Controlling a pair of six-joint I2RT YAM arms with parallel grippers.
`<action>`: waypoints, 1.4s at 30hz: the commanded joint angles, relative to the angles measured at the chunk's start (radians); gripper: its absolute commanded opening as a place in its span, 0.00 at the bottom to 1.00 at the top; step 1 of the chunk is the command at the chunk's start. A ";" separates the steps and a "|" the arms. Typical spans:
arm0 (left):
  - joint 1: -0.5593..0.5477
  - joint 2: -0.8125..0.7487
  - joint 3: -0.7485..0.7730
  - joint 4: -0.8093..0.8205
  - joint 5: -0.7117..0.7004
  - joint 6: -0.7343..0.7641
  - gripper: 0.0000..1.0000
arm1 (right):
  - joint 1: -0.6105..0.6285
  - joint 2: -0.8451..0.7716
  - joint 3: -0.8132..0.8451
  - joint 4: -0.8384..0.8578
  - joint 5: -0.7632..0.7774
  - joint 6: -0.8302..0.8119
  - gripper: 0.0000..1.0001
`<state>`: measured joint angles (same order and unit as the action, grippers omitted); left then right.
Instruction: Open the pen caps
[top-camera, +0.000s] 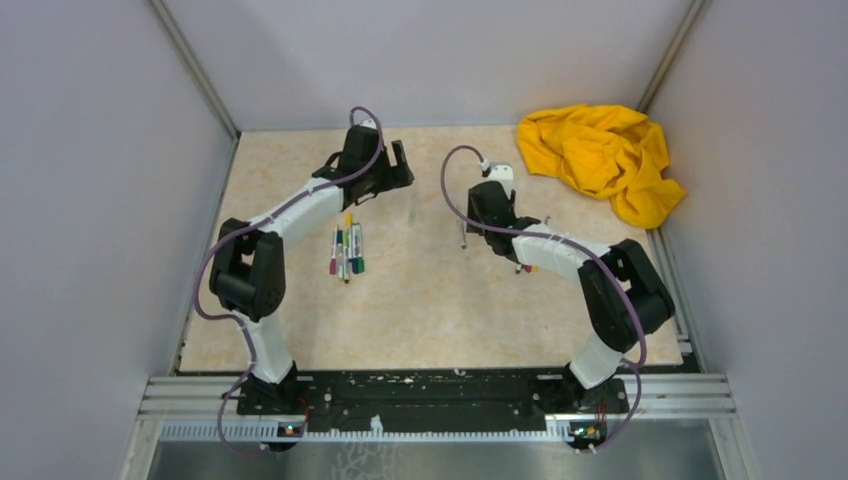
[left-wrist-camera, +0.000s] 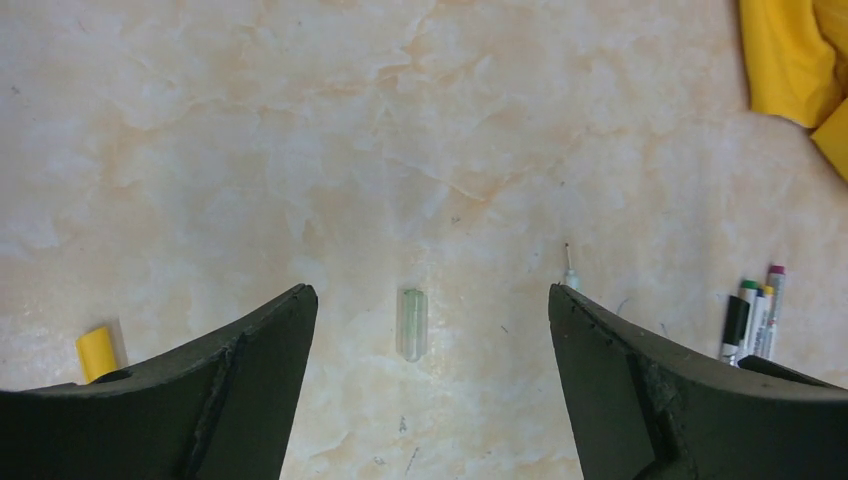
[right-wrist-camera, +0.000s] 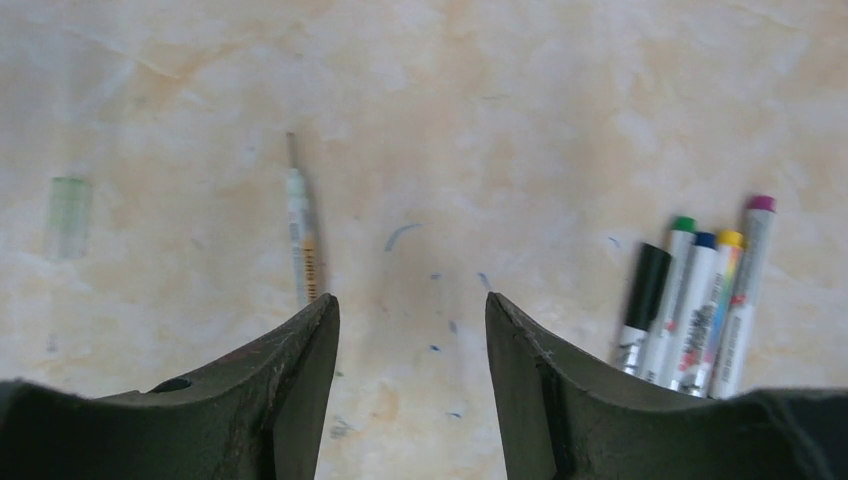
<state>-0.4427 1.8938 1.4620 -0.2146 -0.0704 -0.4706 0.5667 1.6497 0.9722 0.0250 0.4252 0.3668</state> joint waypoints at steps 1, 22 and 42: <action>0.001 -0.070 -0.056 0.097 0.010 -0.032 0.93 | -0.073 -0.082 -0.056 -0.106 0.067 0.038 0.53; -0.019 -0.108 -0.101 0.177 0.053 -0.071 0.95 | -0.159 -0.062 -0.132 -0.136 0.043 0.066 0.43; -0.019 -0.126 -0.126 0.192 0.059 -0.088 0.94 | -0.163 -0.023 -0.175 -0.124 0.009 0.101 0.41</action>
<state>-0.4583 1.8114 1.3460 -0.0586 -0.0250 -0.5503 0.4137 1.6085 0.8112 -0.1200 0.4492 0.4461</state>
